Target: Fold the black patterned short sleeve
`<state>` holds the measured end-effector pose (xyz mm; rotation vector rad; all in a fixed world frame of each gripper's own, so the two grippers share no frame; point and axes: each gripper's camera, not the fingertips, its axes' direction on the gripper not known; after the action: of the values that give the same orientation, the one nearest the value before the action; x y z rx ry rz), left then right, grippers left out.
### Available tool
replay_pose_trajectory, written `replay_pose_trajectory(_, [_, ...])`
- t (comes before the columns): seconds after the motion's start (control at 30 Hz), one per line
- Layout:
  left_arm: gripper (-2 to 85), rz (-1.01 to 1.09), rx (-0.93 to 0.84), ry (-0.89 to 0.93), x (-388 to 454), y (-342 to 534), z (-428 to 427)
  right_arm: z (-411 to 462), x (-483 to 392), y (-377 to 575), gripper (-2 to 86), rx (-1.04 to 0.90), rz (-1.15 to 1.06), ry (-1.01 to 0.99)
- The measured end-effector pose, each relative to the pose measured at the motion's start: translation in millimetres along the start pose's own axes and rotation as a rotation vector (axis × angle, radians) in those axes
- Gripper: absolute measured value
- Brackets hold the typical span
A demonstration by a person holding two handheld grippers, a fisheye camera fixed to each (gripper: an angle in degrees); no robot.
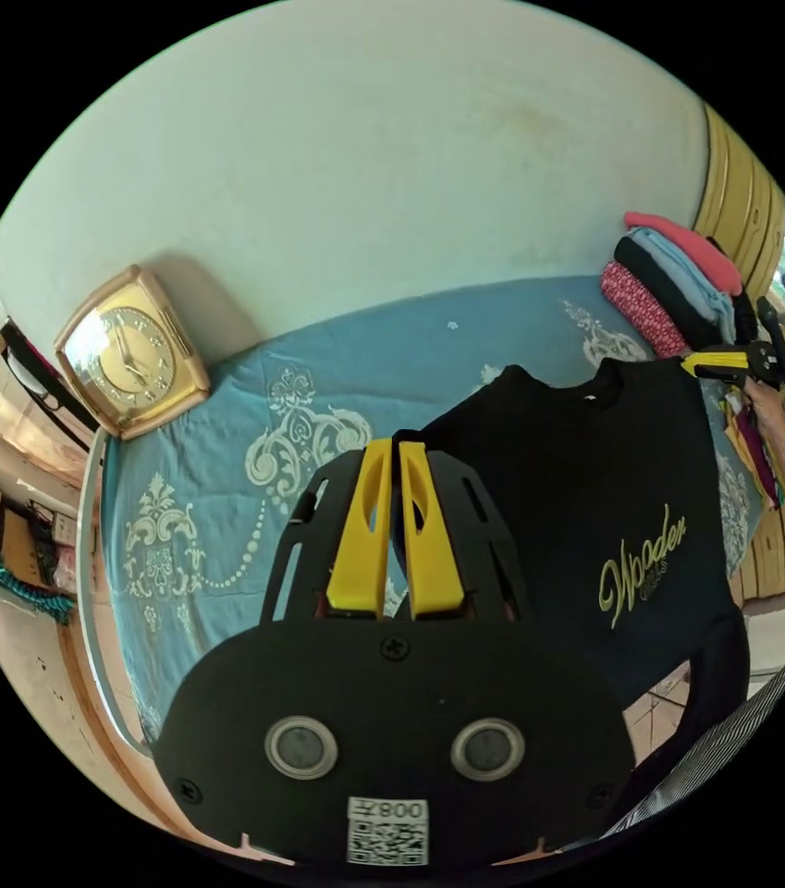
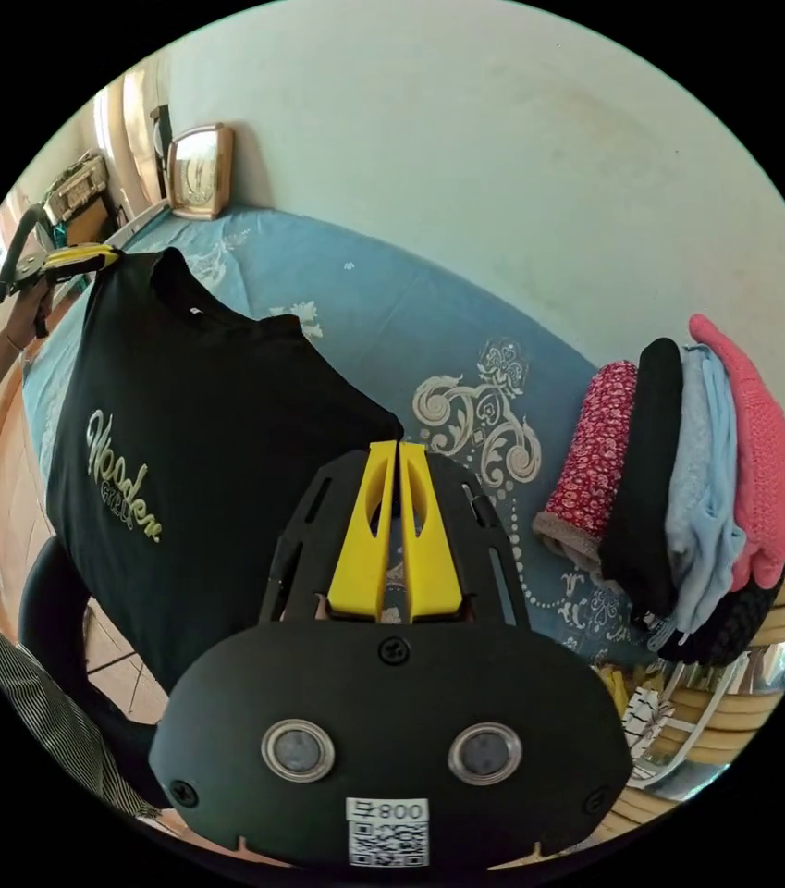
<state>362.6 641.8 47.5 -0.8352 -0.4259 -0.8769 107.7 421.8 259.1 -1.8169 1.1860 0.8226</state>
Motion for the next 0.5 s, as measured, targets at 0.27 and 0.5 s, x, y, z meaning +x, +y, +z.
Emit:
replay_pose_trajectory(0.27, [5.3,-0.102,-0.016,0.113,-49.3,40.0,64.5,90.9,26.3,9.2,1.2,-0.112,0.098,-0.081])
replay_pose_trajectory(0.5, [8.2,-0.373,-0.001,0.21,-126.6,159.5,47.7,60.8,84.8,116.1,5.3,0.01,0.366,-0.297])
